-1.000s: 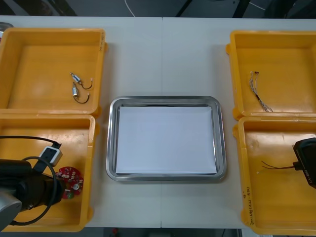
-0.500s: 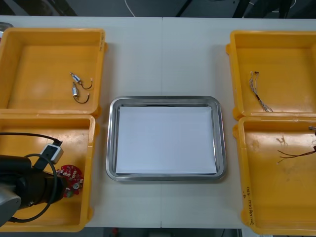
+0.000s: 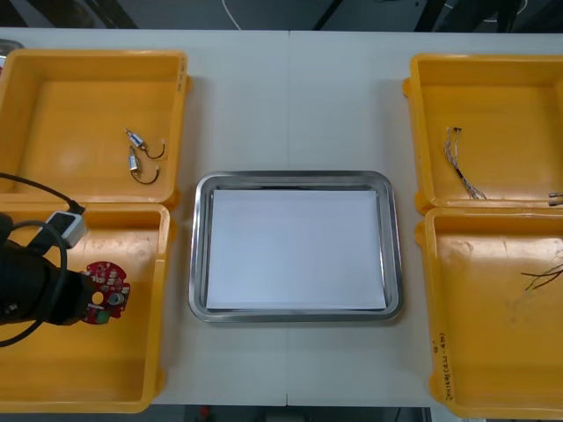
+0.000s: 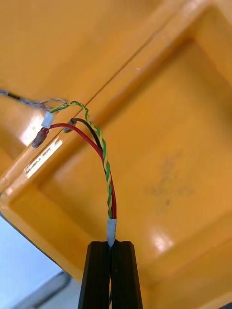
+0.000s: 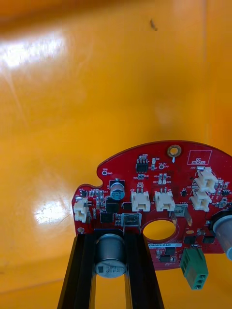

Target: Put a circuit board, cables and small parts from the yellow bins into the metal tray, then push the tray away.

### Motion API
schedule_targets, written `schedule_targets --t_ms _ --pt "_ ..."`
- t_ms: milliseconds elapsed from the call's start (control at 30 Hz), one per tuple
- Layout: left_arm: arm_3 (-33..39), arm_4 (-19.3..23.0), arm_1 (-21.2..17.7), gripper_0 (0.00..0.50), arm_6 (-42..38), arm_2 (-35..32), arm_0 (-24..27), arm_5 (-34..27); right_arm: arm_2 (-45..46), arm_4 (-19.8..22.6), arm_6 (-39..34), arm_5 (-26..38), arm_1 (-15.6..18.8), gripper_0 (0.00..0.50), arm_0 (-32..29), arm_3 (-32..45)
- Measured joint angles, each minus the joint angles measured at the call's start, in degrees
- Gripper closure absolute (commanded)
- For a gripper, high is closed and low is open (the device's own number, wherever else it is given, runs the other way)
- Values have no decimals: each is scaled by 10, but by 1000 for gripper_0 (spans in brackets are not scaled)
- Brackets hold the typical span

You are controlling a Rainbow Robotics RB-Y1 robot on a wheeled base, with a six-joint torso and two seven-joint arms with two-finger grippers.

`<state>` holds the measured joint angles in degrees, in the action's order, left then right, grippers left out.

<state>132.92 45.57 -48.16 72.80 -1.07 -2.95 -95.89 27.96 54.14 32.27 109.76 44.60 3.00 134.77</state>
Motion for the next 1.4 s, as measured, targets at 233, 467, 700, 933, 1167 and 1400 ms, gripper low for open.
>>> schedule_targets --t_ms 233,467,700,933,1167,1400 --pt "0 56 -10 500 0 0 95 -82 12 78 96 0 53 500 0 2" --pt "0 91 -10 500 0 13 180 -134 13 106 216 0 79 500 -1 4" --pt "-12 96 -11 499 -5 111 287 -137 13 107 338 0 80 500 -1 9" --pt "-39 95 2 500 -58 194 362 -137 13 114 381 0 92 500 -1 15" --pt "-55 34 50 500 -106 265 394 -137 13 119 450 0 93 500 -1 17" --pt "-97 3 96 500 -106 326 414 -128 13 123 470 0 93 500 -1 18"
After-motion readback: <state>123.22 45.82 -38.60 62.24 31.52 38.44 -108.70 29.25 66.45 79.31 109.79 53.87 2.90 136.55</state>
